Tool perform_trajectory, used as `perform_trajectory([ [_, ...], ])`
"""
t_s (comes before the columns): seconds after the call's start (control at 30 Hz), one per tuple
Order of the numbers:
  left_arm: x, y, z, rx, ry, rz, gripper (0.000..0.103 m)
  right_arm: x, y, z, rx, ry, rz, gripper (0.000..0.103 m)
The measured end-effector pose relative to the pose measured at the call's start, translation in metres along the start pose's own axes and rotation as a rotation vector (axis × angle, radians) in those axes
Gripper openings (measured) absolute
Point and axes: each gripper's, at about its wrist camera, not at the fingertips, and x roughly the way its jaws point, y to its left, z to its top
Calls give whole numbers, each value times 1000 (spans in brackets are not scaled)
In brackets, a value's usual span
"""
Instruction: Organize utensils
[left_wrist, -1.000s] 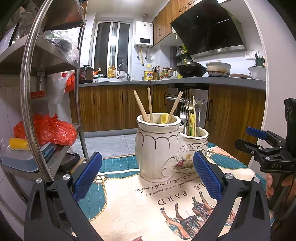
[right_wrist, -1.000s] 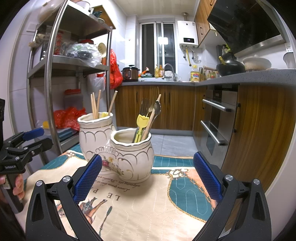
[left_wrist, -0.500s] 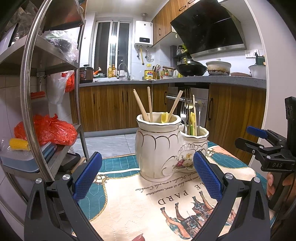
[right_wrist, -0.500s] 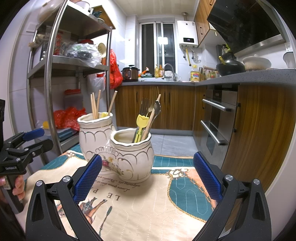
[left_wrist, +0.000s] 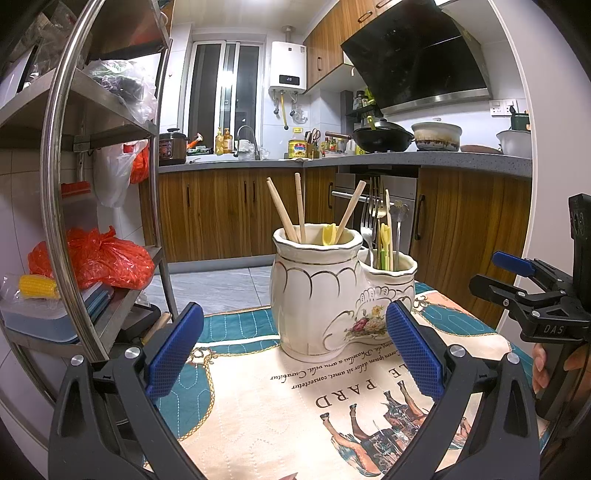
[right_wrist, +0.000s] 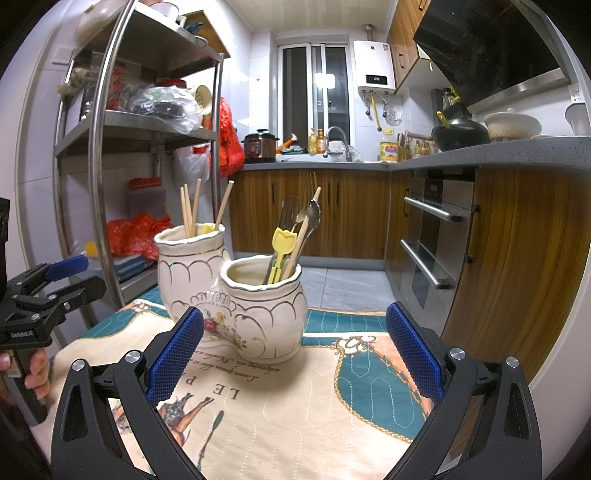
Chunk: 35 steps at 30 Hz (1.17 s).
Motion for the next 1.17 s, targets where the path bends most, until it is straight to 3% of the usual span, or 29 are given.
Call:
perform_trajectory([
  [1.17,2,1,-2,-2,13,32,97,0,0,0,0,3,-1,98],
])
